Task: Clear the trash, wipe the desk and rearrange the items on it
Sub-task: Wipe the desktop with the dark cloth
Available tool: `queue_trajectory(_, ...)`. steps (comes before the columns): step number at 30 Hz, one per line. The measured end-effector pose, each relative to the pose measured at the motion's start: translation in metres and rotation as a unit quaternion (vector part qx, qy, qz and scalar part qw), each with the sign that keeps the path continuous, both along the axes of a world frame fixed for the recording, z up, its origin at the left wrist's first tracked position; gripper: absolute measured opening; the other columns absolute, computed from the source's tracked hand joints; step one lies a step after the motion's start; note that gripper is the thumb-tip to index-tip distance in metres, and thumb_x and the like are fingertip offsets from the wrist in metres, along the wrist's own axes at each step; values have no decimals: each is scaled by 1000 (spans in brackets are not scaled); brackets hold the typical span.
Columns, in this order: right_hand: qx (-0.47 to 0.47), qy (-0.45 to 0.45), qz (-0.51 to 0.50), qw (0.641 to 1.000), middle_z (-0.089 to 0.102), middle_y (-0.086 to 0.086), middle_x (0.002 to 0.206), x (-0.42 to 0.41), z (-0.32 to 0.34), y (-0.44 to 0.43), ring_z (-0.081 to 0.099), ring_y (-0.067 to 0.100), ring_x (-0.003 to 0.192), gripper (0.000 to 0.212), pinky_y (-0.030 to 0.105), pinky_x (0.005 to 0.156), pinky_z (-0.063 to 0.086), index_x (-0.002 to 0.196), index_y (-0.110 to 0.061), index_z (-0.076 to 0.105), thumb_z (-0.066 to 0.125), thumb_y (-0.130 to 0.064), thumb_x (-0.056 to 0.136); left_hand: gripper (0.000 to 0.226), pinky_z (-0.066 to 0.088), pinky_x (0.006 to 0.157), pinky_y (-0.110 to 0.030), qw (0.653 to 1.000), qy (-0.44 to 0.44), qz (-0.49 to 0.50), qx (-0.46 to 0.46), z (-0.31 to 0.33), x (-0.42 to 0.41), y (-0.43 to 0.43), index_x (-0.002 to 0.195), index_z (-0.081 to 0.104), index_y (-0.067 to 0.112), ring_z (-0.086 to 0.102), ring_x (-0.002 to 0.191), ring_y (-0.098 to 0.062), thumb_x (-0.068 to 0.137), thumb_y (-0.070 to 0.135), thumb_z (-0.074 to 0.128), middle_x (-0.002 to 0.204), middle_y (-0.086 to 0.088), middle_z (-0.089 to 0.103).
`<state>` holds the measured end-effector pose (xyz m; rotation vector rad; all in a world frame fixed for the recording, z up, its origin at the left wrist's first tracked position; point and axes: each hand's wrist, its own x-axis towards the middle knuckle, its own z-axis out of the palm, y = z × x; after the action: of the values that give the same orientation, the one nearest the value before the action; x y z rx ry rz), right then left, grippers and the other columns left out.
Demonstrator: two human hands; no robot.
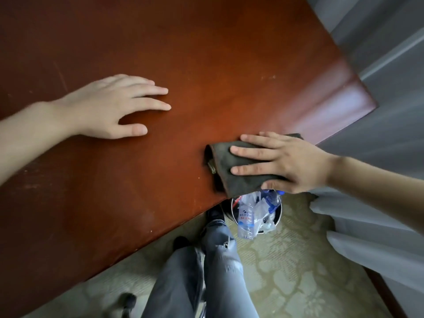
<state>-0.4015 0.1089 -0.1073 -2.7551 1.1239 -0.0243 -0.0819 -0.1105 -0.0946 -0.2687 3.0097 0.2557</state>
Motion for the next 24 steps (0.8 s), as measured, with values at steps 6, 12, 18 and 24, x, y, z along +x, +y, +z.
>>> queue_trajectory(6, 17, -10, -165, 986, 25, 4, 149, -73, 4, -70, 20, 36, 139, 55, 56, 109, 25, 142, -27, 30, 20, -55, 96, 52, 28, 105, -47, 1000, -17, -21, 7, 0, -15, -7, 138, 10, 57, 7, 135, 5, 87, 70, 15, 146, 34, 1)
queue_trajectory(12, 48, -60, -315, 946, 17, 3, 155, -102, 7, -135, 7, 26, 144, 55, 44, 116, 12, 143, -34, 27, 34, -48, 90, 54, 25, 107, -44, 999, -18, -38, -1, -5, -22, -13, 140, 10, 54, -1, 137, 6, 88, 69, 17, 149, 30, 2)
queue_trajectory(18, 12, -33, -53, 998, 32, 15, 149, -23, 1, -59, 32, 38, 135, 61, 52, 107, 24, 139, -23, 39, 34, -58, 89, 56, 22, 108, -44, 1000, -2, -27, 11, -8, -22, -8, 141, 19, 49, 3, 138, 2, 88, 68, 21, 150, 28, 6)
queue_trajectory(24, 60, -59, 58, 995, 39, 3, 146, -17, 4, -8, 33, 24, 135, 48, 39, 108, 27, 134, -26, 48, 40, -23, 87, 53, 18, 109, -38, 1000, 5, -20, 21, -4, -23, -8, 141, 14, 52, 3, 138, 3, 89, 67, 21, 150, 28, 5)
